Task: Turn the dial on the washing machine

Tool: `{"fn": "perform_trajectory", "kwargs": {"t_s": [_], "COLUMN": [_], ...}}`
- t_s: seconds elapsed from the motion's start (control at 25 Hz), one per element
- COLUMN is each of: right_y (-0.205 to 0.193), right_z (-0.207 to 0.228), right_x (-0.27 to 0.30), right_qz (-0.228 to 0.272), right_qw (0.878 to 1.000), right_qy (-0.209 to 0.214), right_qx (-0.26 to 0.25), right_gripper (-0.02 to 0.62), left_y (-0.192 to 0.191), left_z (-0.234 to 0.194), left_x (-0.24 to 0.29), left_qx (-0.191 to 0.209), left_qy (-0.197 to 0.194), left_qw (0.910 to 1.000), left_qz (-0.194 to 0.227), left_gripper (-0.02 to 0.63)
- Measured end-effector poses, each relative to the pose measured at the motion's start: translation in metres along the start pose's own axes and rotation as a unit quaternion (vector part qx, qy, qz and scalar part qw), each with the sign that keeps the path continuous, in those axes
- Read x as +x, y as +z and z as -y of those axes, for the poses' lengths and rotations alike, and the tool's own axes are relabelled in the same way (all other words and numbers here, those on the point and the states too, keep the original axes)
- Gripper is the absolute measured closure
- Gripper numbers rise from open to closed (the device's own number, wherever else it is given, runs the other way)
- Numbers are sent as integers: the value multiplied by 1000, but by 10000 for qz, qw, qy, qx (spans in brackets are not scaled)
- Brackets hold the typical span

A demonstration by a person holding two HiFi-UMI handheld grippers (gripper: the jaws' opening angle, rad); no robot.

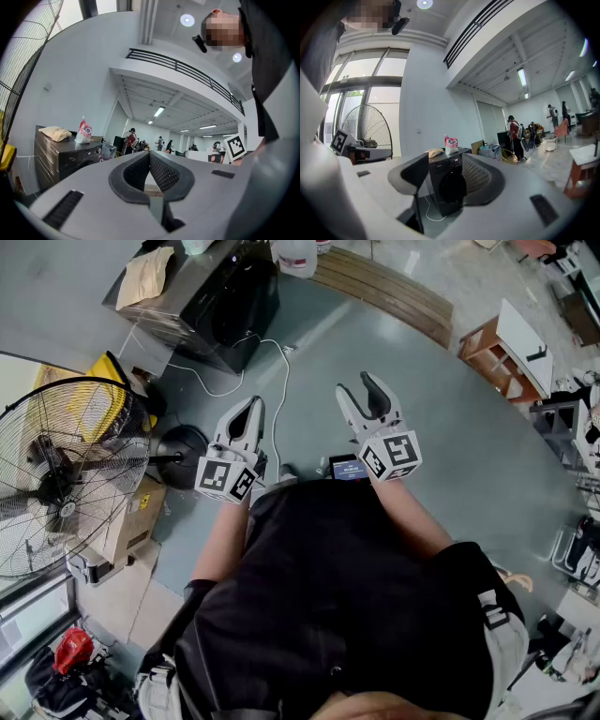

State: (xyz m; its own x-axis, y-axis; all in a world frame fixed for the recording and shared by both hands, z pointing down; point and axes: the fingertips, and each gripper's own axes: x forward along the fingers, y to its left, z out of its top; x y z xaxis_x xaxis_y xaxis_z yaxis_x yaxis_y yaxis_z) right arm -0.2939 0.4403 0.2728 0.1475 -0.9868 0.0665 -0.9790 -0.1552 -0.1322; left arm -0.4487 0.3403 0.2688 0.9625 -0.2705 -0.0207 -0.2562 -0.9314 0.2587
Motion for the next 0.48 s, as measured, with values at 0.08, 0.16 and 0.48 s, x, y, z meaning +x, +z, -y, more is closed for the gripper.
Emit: {"fn": "perform_trajectory", "kwargs": {"t_s": [0.08,0.16,0.48], "right_y": [3,3,2], "right_z": [-2,-4,1], "right_x": [-1,-3,-5], "right_qz": [74,100,184], "right_qw": [9999,9997,9994], "right_qy": [126,215,103], "right_qx": [2,-21,279], "right_gripper": [370,370,368], "left_y": [2,2,-3], "left_z": [1,3,9], "left_x": [-1,-1,-6], "left_qx": [-20,-40,-78], "left_qy": [51,78,82], "left_qw": [10000,10000,9999], "left_qz": [17,33,-4], "left_gripper": [611,611,611]}}
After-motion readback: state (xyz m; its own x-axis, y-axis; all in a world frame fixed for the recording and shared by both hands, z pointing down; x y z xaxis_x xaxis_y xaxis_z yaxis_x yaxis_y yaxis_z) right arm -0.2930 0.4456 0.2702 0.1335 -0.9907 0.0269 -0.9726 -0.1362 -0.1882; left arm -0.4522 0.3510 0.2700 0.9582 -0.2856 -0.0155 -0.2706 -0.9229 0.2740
